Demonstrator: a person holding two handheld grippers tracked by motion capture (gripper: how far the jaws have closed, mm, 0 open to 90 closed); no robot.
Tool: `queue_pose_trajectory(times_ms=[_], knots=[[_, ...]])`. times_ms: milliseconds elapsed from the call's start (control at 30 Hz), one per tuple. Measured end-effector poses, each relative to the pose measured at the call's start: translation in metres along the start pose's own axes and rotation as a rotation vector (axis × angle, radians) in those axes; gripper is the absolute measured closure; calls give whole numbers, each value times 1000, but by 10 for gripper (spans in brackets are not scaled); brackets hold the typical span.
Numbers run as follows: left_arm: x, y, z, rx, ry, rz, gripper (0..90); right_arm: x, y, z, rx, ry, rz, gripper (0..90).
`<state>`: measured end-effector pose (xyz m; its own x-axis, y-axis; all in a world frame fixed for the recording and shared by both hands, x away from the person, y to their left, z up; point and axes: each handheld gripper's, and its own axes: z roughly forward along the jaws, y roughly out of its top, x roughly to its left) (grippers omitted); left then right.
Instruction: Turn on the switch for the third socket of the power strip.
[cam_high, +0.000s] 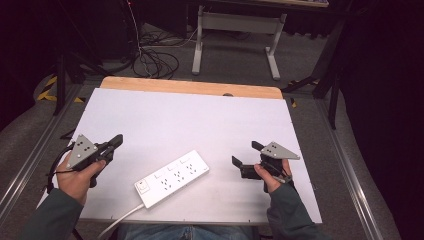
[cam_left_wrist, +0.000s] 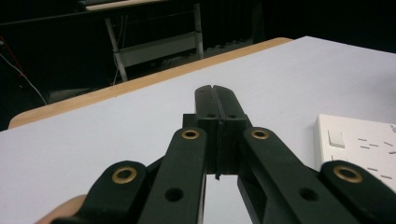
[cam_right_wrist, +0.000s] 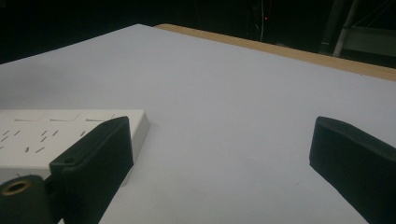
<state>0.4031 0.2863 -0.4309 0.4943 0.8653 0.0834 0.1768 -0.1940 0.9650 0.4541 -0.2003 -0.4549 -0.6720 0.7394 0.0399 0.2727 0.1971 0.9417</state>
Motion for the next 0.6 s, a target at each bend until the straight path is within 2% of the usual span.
queue_pose_trajectory(times_ms=[300,600], knots=[[-6,2,7,12,-33,21,900,0,0,0,-6,2,5,68],[-8,2,11,23,-54,17,900,0,0,0,0,3,1,68]])
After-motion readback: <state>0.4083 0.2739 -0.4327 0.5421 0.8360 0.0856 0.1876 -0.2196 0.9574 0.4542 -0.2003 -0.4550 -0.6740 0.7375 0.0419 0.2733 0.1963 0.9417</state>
